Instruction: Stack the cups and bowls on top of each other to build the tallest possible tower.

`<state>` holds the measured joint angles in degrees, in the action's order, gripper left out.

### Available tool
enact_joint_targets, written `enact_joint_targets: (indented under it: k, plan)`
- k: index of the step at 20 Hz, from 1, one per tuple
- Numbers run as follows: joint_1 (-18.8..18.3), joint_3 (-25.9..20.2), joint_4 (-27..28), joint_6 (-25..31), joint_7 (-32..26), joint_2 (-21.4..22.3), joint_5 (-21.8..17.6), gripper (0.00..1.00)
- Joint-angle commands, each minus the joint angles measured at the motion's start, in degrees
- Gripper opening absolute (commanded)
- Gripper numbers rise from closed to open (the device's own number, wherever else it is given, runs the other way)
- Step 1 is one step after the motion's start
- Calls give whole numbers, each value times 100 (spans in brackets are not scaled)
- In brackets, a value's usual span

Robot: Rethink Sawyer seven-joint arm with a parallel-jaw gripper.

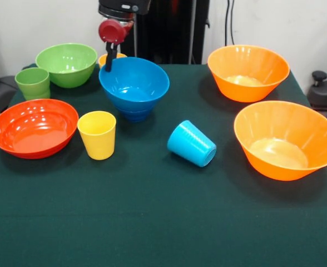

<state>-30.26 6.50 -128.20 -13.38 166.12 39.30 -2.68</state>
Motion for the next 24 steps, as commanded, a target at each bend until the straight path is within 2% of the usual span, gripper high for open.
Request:
enact_joint_targets:
  k: [1, 6, 10, 13, 17, 24]
  plan:
    - [-66, -930, 587, 660, -157, 56, -336, 100]
    - [21, -1013, 646, 1364, -226, 537, -99, 100]
    - [212, -854, 851, 2372, -361, 1007, 143, 100]
    - [258, -795, 1033, 3009, -405, 1233, 154, 100]
    - [188, -820, 1128, 3362, -419, 1326, 43, 100]
    - [273, -678, 1250, 3788, -339, 1441, -97, 100]
